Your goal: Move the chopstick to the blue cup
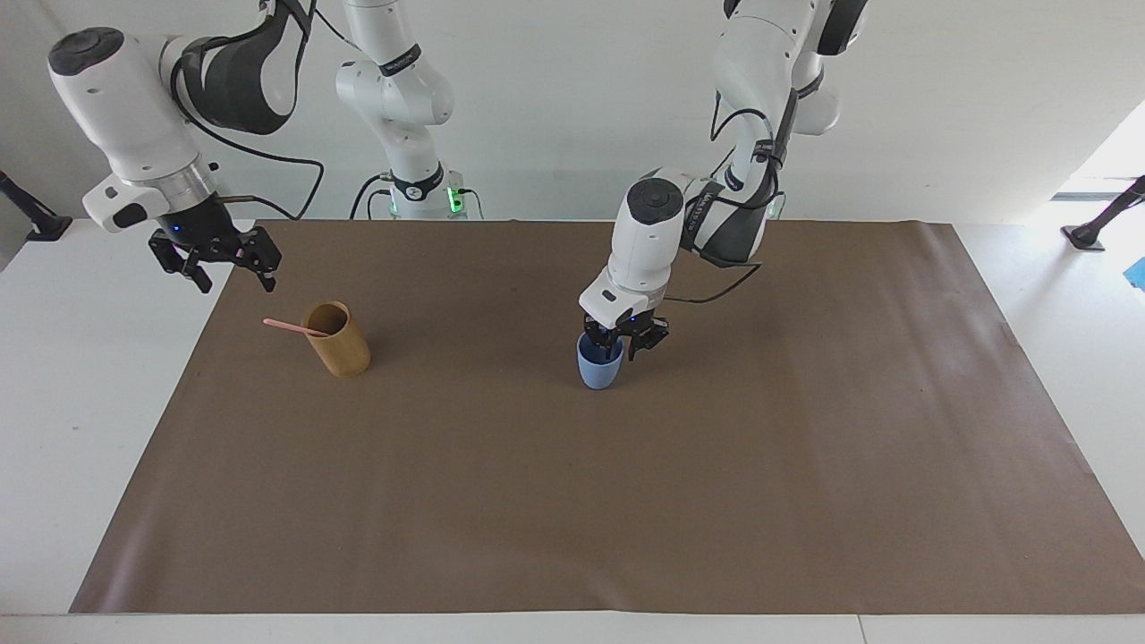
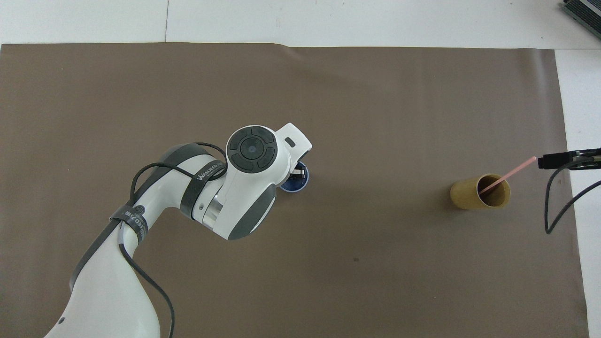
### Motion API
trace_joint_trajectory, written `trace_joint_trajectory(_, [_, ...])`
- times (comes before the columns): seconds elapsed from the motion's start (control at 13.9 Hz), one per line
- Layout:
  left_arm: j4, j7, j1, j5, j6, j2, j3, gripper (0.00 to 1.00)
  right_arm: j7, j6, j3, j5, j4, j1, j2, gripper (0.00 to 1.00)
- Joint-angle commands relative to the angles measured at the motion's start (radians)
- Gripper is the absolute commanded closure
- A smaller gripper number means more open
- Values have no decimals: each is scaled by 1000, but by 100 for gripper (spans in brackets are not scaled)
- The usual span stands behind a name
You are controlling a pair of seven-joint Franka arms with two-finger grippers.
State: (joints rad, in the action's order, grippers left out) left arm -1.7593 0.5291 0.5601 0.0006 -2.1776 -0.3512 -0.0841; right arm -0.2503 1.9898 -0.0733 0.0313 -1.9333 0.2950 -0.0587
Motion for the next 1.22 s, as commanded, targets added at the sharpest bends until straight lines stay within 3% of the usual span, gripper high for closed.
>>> trace_joint_trajectory(0.0, [15,3,-26,25,45,47,24,0,-49,139,-6,112,-69,10,12,5])
trace_joint_trajectory(0.07, [15,0,-49,27,62,61,24,0,-52,156,-6,133,-66,10,26,7])
trace_joint_trajectory(0.14, [15,-1,-67,27,74,81,24,0,-53,152,-5,133,-67,12,25,22])
trace_joint_trajectory(0.29, [15,-44,-110,27,110,116,24,0,-84,144,-5,136,-70,32,23,32])
trace_joint_trajectory(0.57, [14,-283,-250,21,241,211,21,0,-101,135,-6,159,-102,32,7,59])
trace_joint_trajectory(0.93, [14,-550,-416,15,324,267,24,0,-96,121,-6,180,-101,32,7,74])
trace_joint_trajectory(1.0, [14,-611,-455,13,337,274,24,0,-96,107,-6,182,-101,32,7,81])
trace_joint_trajectory(1.15, [14,-687,-506,13,352,290,24,0,-96,93,-5,205,-99,32,3,82])
